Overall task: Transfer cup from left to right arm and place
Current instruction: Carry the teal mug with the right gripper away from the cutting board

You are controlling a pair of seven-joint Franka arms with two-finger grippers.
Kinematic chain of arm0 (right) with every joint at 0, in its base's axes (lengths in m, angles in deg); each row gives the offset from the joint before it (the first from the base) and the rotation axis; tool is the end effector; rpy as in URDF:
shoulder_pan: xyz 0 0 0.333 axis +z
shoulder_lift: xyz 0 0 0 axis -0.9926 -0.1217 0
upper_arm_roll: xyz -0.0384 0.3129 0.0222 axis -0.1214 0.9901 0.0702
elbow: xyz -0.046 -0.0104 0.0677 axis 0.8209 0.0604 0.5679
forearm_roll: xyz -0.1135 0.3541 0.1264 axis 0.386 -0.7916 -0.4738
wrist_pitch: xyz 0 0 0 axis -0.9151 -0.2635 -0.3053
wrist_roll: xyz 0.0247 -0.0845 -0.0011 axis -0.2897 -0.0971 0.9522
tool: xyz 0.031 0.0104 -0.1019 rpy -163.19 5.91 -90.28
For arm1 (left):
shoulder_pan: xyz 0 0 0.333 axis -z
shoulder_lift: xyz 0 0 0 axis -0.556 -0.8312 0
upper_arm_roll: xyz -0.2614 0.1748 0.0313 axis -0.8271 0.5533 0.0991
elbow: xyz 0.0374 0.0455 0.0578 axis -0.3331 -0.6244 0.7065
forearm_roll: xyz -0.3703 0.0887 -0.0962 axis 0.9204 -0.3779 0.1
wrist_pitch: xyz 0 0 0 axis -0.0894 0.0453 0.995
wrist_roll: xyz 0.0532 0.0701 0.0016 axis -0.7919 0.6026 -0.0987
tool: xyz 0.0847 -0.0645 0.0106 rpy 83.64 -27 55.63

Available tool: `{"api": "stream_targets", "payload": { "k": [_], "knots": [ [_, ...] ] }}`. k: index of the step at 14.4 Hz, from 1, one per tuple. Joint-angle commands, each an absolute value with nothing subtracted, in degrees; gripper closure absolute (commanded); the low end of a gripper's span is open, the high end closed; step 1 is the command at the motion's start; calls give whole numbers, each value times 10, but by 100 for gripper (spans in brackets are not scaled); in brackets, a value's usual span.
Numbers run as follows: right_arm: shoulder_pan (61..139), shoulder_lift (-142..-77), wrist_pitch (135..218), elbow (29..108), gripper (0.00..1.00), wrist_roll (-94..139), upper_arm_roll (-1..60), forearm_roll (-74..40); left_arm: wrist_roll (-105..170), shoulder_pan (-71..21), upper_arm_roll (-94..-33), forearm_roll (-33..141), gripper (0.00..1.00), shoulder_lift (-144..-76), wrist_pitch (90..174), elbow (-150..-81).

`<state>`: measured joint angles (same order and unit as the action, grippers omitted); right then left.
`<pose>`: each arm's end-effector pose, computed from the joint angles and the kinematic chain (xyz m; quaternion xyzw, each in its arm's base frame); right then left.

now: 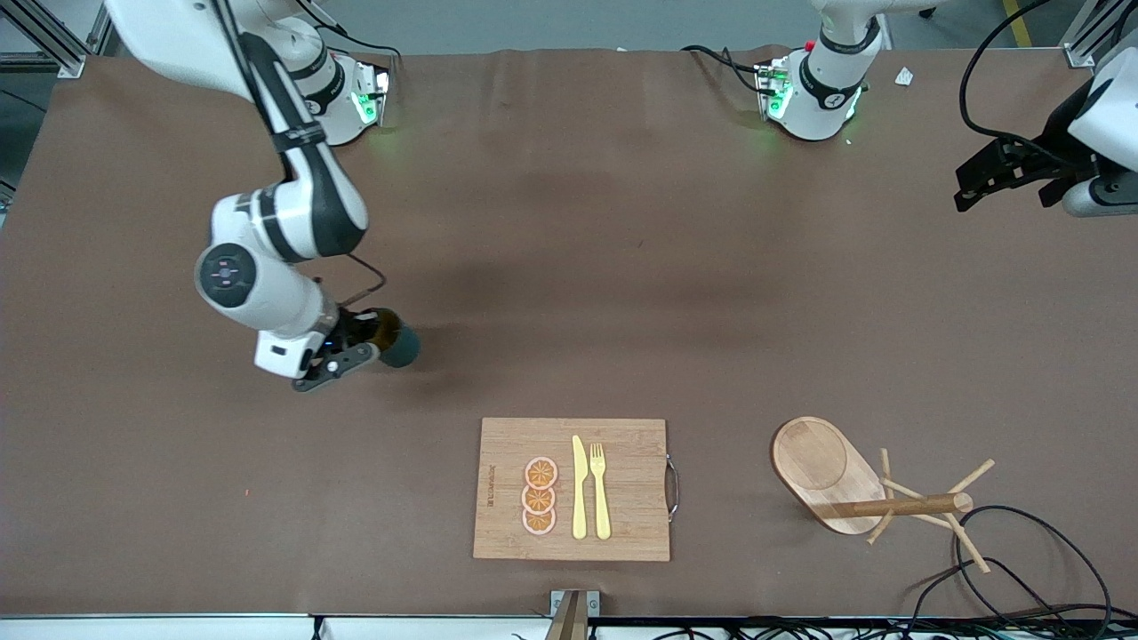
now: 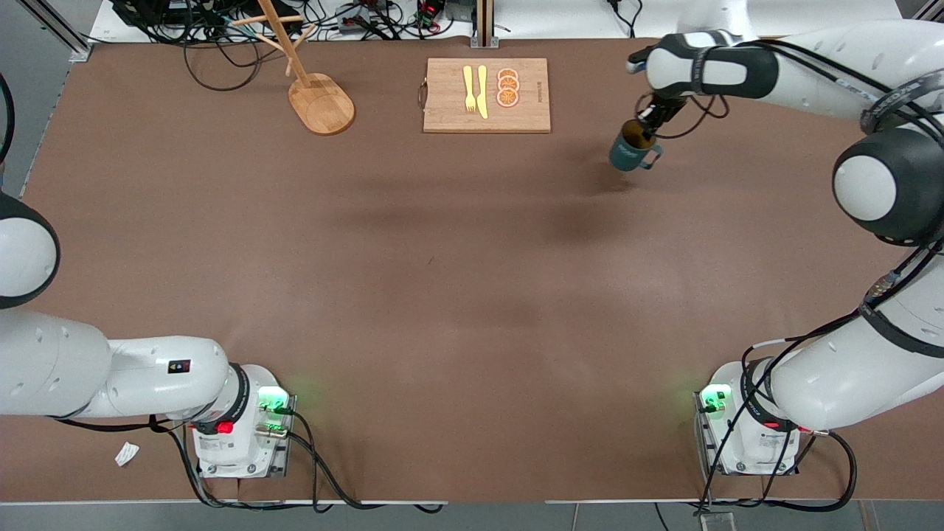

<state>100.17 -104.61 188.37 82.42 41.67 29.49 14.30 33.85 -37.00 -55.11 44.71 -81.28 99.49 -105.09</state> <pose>0.5888 0.1298 0.3027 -0.9581 -0.2835 0.0299 0.0264 0.5248 -0.0631 0.6534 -0.9998 -0.0100 0.0103 0.0102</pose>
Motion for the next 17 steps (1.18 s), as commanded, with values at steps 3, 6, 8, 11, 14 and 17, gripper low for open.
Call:
{"api": "stream_targets", "payload": {
  "k": [3, 6, 8, 11, 14, 17],
  "knots": [
    [910, -1018, 1891, 859, 100, 632, 307, 185, 304, -372, -556, 452, 0, -784, 982, -1073],
    [864, -1022, 1896, 859, 100, 722, 307, 197, 294, -373, -555, 453, 0, -784, 979, -1072],
    [843, -1024, 1913, 867, 100, 773, 307, 203, 293, -374, -555, 454, 0, -788, 984, -1071],
    [827, -1024, 1981, 915, 100, 815, 307, 203, 288, -372, -556, 452, 0, -789, 984, -1070],
    [825, -1026, 1986, 924, 100, 785, 307, 202, 270, -373, -554, 451, 0, -786, 980, -1065],
    [830, -1028, 1966, 924, 100, 726, 307, 202, 266, -373, -554, 451, 0, -793, 980, -1067]
  ]
}}
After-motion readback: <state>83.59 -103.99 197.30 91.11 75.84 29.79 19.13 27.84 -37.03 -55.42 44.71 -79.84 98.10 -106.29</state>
